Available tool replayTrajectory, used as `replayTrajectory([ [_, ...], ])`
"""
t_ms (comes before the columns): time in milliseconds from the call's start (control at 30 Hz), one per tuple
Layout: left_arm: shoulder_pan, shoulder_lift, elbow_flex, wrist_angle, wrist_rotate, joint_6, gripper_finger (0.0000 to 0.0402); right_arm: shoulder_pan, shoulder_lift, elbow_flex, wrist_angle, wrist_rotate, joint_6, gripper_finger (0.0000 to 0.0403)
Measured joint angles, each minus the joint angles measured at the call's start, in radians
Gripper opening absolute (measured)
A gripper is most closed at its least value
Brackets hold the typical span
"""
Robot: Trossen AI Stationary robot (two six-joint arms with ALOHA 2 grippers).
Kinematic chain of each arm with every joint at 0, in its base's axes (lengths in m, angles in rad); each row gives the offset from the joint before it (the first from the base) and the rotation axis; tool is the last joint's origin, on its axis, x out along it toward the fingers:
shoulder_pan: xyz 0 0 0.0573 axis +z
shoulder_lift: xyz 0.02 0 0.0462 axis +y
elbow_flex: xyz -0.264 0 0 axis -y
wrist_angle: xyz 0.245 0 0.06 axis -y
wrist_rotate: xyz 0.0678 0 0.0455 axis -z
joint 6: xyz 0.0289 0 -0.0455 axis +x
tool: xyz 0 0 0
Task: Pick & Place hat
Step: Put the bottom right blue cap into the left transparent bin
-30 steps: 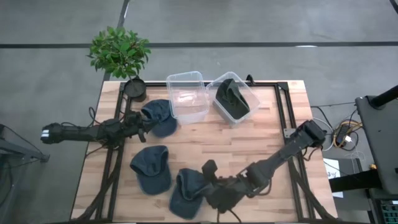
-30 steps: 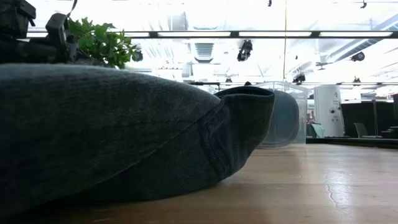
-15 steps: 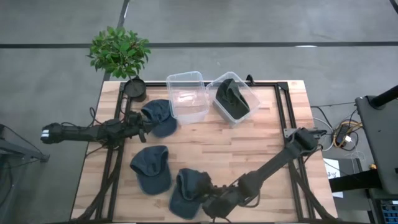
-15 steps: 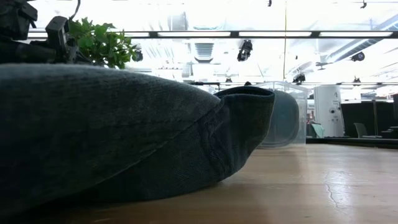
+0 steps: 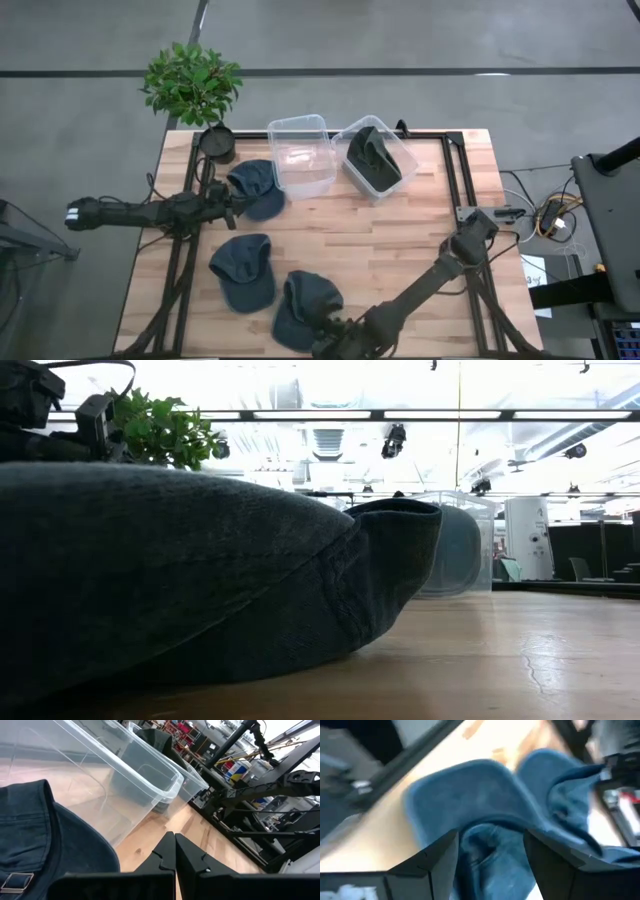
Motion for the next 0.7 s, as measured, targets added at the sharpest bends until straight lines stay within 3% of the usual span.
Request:
replayTrajectory([
  [67, 0.0, 0.003, 0.0, -0.002, 0.0, -0.002, 0.0, 0.0, 0.017, 0.057, -0.113, -0.088, 0.019, 0.0219],
  [167, 0.0, 0.004, 0.0, -0.003, 0.0, -0.009, 0.0, 0.0, 0.038, 0.094, -0.207, -0.132, 0.094, 0.0219],
  [700, -0.001, 0.022, -0.001, -0.006, -0.001, -0.009, 0.0, -0.002, 0.096, 0.082, -0.189, -0.046, 0.082, 0.0216],
])
